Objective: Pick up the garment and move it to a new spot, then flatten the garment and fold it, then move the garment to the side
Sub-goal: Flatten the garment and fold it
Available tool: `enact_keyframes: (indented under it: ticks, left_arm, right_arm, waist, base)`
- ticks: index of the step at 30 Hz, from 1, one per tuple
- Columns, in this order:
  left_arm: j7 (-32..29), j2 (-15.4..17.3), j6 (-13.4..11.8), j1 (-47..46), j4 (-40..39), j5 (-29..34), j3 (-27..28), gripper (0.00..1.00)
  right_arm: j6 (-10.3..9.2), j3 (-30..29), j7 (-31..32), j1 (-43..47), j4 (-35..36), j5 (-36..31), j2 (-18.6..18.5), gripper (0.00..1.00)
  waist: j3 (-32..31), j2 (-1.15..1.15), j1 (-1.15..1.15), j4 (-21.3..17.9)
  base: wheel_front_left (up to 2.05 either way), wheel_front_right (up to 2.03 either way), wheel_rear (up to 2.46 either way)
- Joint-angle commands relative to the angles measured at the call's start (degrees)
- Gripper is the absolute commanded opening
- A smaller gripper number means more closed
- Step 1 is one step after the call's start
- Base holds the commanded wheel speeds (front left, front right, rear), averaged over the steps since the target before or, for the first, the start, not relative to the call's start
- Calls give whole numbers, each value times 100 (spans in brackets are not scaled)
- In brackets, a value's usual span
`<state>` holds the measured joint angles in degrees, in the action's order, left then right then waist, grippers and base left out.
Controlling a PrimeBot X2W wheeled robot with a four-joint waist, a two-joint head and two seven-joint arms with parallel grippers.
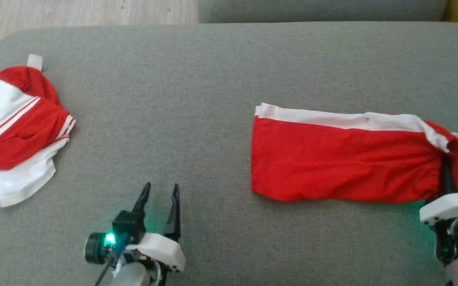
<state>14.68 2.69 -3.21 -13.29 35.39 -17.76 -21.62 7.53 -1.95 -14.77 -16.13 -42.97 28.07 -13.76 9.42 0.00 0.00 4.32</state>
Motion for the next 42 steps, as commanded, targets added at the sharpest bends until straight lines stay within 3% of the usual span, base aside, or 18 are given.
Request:
enact_keyframes:
  ticks: [1, 9, 14, 22, 23, 24, 25, 26, 31, 35, 38, 42]
  left_arm:
    - [31, 20, 17, 30, -121, -47, 56, 100]
    - [31, 20, 3, 127, -65, -178, -170, 100]
    - [31, 19, -24, 177, -51, -234, -275, 100]
    - [31, 19, -36, 169, -100, -216, -318, 100]
    - [31, 19, -38, 169, -121, -208, -311, 100]
    - [31, 19, -36, 172, -148, -199, -299, 100]
    - [31, 19, -33, 178, -167, -188, -290, 100]
    - [31, 19, -37, 188, -188, -180, -276, 100]
    - [31, 19, -33, 241, -320, -168, -166, 100]
    - [31, 19, -37, 261, -468, -148, -105, 100]
    - [31, 19, -67, 263, -623, -87, -24, 100]
    - [31, 19, -110, 294, -849, 55, 139, 100]
  right_arm:
    - [-4, 37, -22, -144, 308, 44, -24, 0]
    - [-4, 754, 548, -83, 1237, 768, 551, 0]
    - [-4, 1337, 1096, 54, 1897, 1212, 879, 0]
    - [-4, 1744, 1135, -89, 1773, 1034, 1069, 0]
    - [-4, 1767, 1089, -117, 1705, 1011, 1075, 3]
    - [-4, 1810, 1031, -151, 1653, 987, 1080, 40]
    - [-4, 1892, 1001, -170, 1618, 1019, 1083, 91]
    - [-4, 1991, 971, -177, 1606, 1147, 1084, 100]
    - [-4, 2424, 561, -227, 1726, 1473, 1086, 100]
    - [-4, 2453, 239, -202, 1795, 1355, 1018, 100]
    - [-4, 2097, 51, -123, 1690, 929, 830, 100]
    - [-4, 1135, -16, 74, 1594, 21, 836, 100]
  waist:
    - [-112, 0, 0, -93]
    - [-227, 0, 0, -80]
    - [-244, 0, 0, 144]
    - [-205, 0, 0, 643]
    - [-202, 0, 0, 677]
    - [-201, 0, 0, 701]
    - [-204, 0, 0, 716]
    - [-209, 0, 0, 724]
    - [-238, 0, 0, 582]
    - [-277, 0, 0, 353]
    - [-328, 0, 0, 175]
    - [-406, 0, 0, -22]
  base:
    - [0, 0, 0]
    - [0, 0, 0]
    - [0, 0, 0]
    - [0, 0, 0]
    - [0, 0, 0]
    - [0, 0, 0]
    - [0, 0, 0]
    - [0, 0, 0]
    - [0, 0, 0]
    - [0, 0, 0]
    - [0, 0, 0]
    - [0, 0, 0]
